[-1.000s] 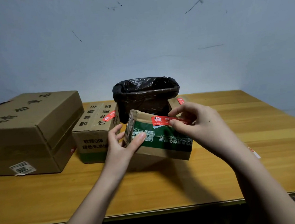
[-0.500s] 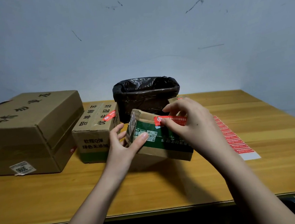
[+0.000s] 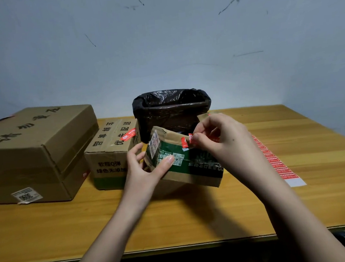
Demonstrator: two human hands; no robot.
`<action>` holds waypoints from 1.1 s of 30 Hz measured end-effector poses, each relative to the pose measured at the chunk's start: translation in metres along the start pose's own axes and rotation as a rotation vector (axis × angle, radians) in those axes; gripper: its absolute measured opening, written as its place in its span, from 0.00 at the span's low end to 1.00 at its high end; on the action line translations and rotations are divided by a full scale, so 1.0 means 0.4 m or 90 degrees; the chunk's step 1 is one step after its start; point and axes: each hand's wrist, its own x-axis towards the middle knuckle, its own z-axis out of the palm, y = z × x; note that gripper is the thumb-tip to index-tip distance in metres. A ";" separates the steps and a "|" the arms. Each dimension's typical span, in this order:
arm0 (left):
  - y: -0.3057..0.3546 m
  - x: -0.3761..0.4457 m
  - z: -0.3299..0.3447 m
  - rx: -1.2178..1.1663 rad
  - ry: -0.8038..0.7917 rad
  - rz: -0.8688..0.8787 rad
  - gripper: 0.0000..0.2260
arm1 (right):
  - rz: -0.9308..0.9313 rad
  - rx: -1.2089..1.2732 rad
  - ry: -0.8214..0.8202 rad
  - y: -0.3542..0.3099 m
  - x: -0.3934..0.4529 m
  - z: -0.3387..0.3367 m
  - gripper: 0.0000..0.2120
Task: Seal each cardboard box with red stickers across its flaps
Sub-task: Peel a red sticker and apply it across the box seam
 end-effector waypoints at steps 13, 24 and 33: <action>0.003 -0.001 0.007 -0.018 -0.009 -0.020 0.45 | 0.038 0.093 -0.030 0.011 -0.003 0.011 0.07; -0.006 0.000 0.017 -0.031 0.024 -0.005 0.44 | 0.074 0.157 0.016 0.001 -0.010 0.036 0.08; -0.004 -0.006 0.035 -0.013 0.078 0.034 0.44 | 0.118 0.205 0.036 0.002 -0.012 0.042 0.06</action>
